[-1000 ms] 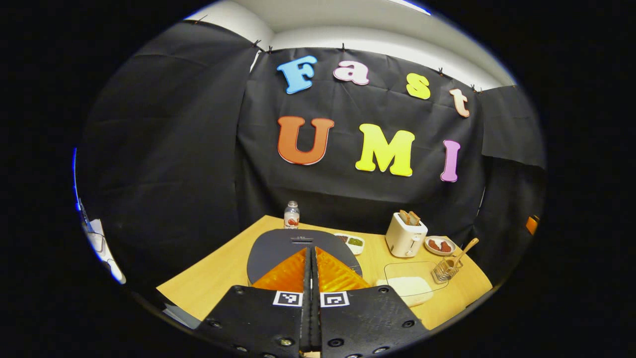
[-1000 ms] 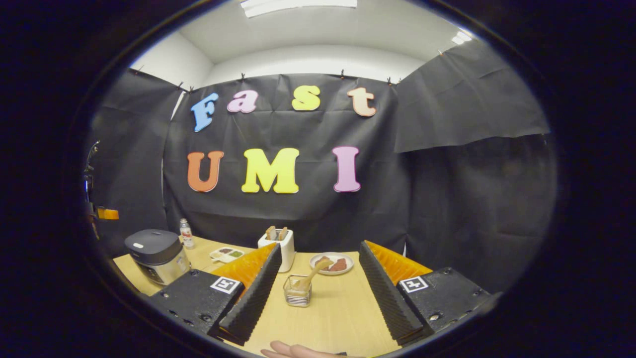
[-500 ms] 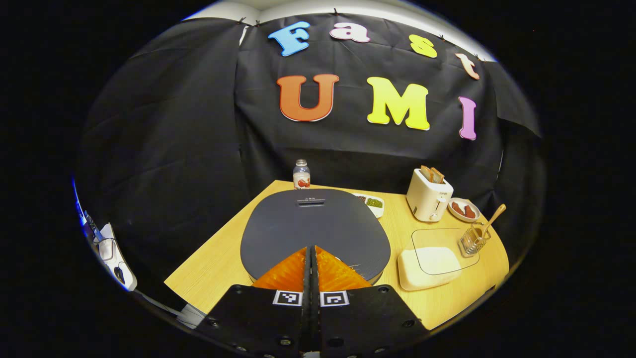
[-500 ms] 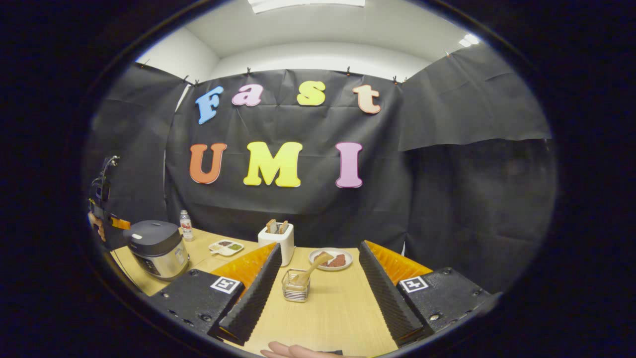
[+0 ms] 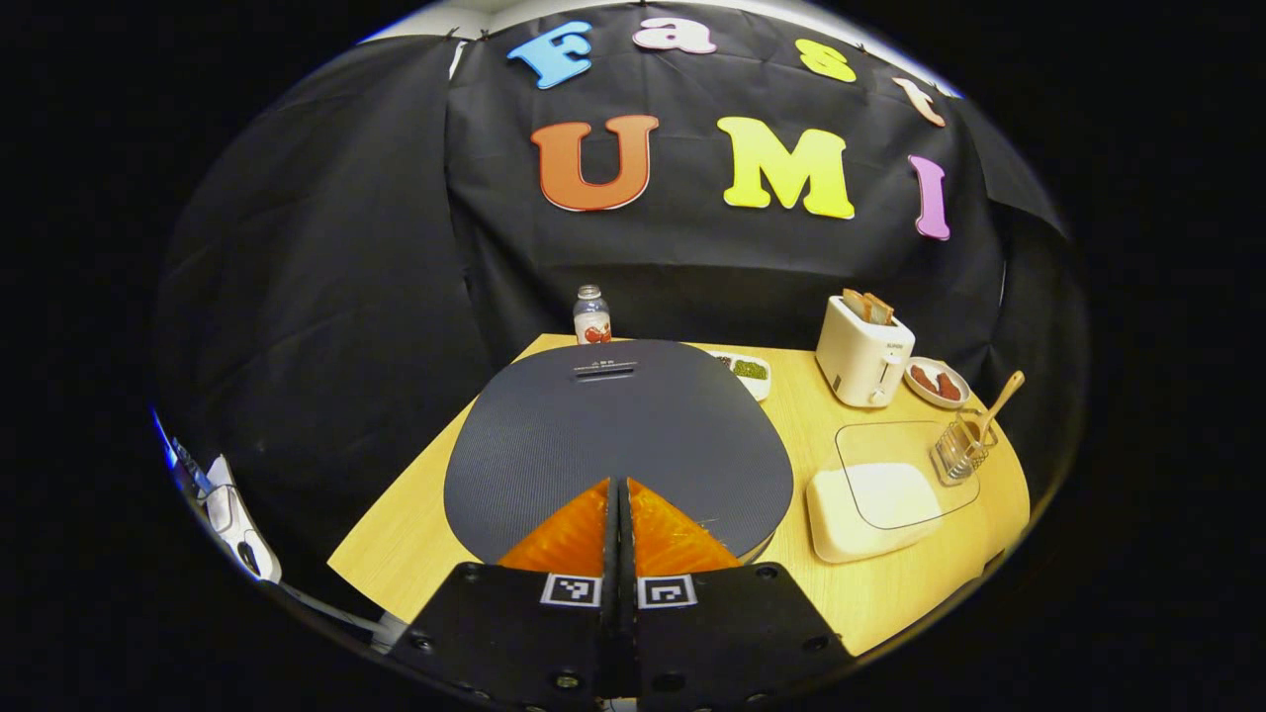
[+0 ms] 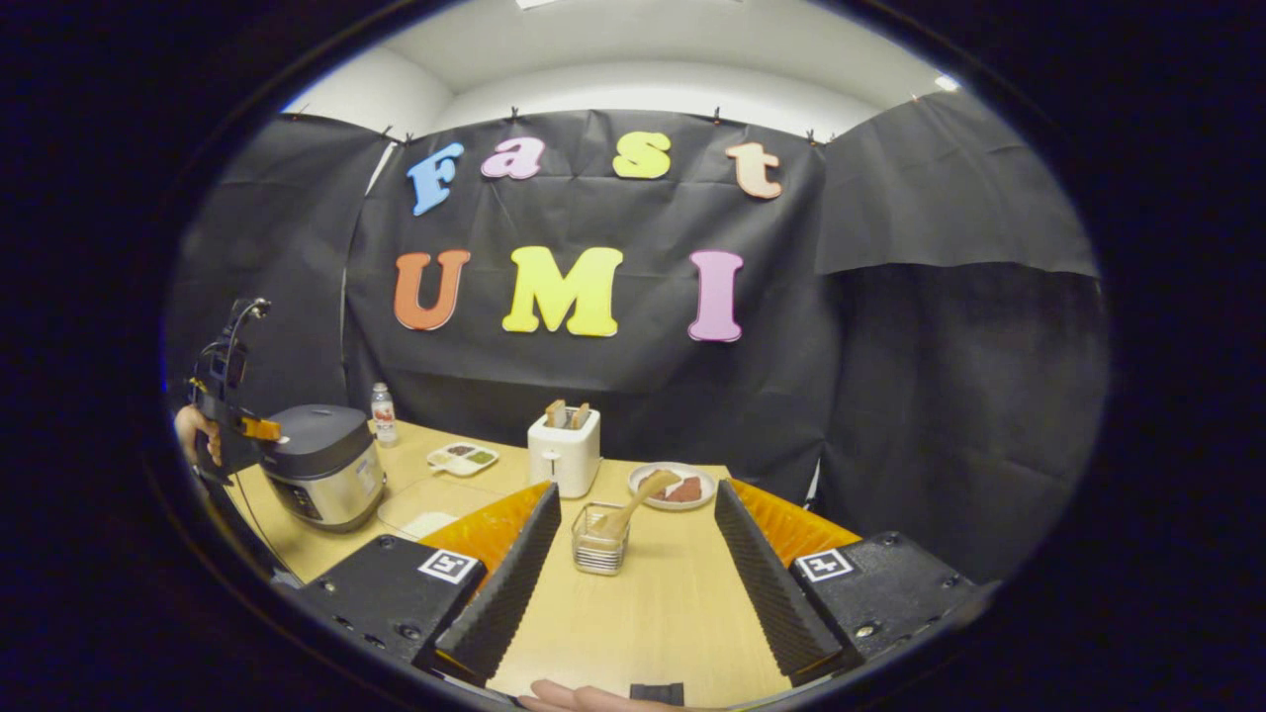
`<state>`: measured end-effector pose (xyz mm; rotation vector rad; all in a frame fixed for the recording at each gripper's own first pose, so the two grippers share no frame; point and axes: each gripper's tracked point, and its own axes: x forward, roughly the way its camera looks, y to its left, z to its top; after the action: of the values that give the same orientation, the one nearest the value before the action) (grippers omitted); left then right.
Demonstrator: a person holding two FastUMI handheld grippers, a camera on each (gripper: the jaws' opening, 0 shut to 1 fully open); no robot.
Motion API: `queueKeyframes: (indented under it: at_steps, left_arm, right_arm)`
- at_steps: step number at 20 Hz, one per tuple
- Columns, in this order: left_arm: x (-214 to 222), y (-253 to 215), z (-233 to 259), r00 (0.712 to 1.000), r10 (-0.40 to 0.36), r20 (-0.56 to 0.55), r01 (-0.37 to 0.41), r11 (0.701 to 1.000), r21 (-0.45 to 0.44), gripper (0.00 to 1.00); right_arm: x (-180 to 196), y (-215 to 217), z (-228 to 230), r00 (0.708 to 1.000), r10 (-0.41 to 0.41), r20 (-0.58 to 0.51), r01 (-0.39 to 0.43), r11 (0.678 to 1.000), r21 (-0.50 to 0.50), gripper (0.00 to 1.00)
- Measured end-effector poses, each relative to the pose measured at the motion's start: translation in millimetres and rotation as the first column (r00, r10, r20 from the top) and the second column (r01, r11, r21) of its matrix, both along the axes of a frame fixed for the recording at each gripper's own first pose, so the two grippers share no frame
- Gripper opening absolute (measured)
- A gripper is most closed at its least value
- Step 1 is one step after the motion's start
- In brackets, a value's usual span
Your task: Close the left gripper, press the button to open the rice cooker; take a wooden spoon from the chopstick holder with the right hand, scoop a spoonful of rice and pour it into the rice cooker, then put the wooden spoon back into the chopstick holder.
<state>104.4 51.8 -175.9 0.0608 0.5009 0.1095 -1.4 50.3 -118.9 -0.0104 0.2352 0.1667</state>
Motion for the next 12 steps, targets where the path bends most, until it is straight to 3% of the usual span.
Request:
queueKeyframes:
  at_steps: [4,10,11,12]
  left_arm:
    - [-8,-3,-5,0.997,0.033,-0.070,-0.036,0.998,-0.050,0.00]
    - [-8,-2,0,0.999,0.044,-0.017,-0.045,0.990,-0.130,0.00]
    - [-9,-4,2,0.999,0.038,0.000,-0.037,0.988,-0.147,0.00]
    - [-7,-17,2,1.000,-0.018,0.010,0.020,0.984,-0.176,0.01]
  right_arm:
    - [-5,0,1,1.000,-0.008,0.019,0.008,1.000,-0.002,0.99]
    - [-21,15,5,0.999,0.038,0.023,-0.038,0.999,-0.003,1.00]
    - [-22,16,7,0.999,0.038,0.029,-0.038,0.999,-0.009,1.00]
    - [-23,16,4,0.999,0.039,0.030,-0.039,0.999,-0.016,0.99]
